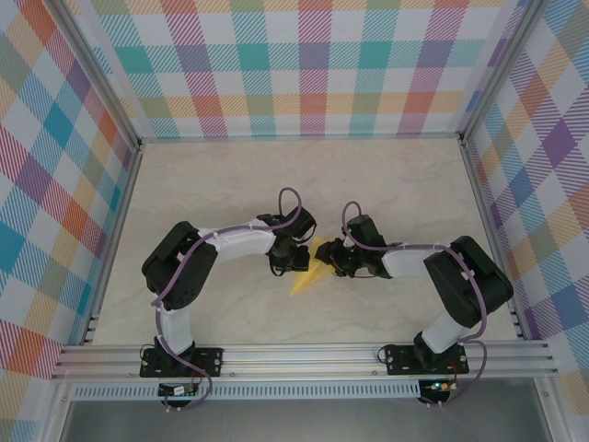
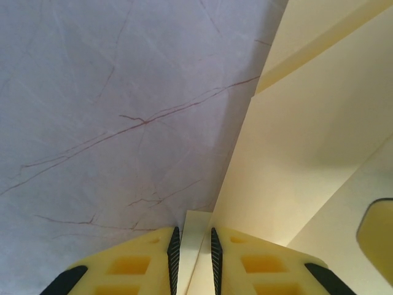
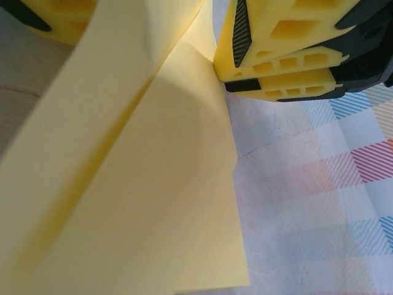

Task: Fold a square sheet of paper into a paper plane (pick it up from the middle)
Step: Turn over the paper at the center of the table.

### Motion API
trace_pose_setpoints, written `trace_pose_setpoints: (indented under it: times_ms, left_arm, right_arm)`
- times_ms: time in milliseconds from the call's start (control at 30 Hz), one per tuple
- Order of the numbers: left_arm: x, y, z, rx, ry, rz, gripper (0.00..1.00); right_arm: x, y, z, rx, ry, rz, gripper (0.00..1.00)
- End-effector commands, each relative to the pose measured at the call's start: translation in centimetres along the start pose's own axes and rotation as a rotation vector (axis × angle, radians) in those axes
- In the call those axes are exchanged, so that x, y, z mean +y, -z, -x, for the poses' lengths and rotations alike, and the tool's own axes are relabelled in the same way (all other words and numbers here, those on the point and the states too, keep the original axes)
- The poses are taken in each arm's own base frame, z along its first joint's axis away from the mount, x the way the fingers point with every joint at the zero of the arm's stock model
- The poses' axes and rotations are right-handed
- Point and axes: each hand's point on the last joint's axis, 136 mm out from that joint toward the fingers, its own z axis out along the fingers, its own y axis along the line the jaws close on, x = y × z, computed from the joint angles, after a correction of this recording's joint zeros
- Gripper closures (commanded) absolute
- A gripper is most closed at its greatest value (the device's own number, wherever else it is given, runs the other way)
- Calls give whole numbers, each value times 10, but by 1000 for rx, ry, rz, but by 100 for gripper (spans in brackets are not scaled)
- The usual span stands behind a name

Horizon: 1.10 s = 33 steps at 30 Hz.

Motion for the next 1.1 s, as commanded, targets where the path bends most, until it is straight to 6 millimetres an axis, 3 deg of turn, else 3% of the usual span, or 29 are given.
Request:
trace_pose_setpoints:
  times_ms: [0, 233, 467, 667, 833, 1067]
  left_arm:
    - [1, 6, -2, -10, 21, -13, 77]
    - [-1, 11, 0, -24, 27, -27, 77]
    - [-3, 21, 2, -54, 32, -52, 76]
    - [3, 38, 5, -126, 56, -49, 76]
    - [28, 69, 10, -271, 127, 10, 75]
    - [87, 117, 4, -470, 290, 123, 72]
  right_arm:
    - [12, -3, 11, -49, 51, 22, 61]
    - [7, -9, 12, -50, 75, 19, 65]
    - [17, -13, 15, -47, 129, 57, 73]
    - [23, -11, 16, -32, 180, 34, 86]
    - [37, 19, 18, -41, 342, -77, 93]
    - [13, 89, 28, -13, 542, -526, 95]
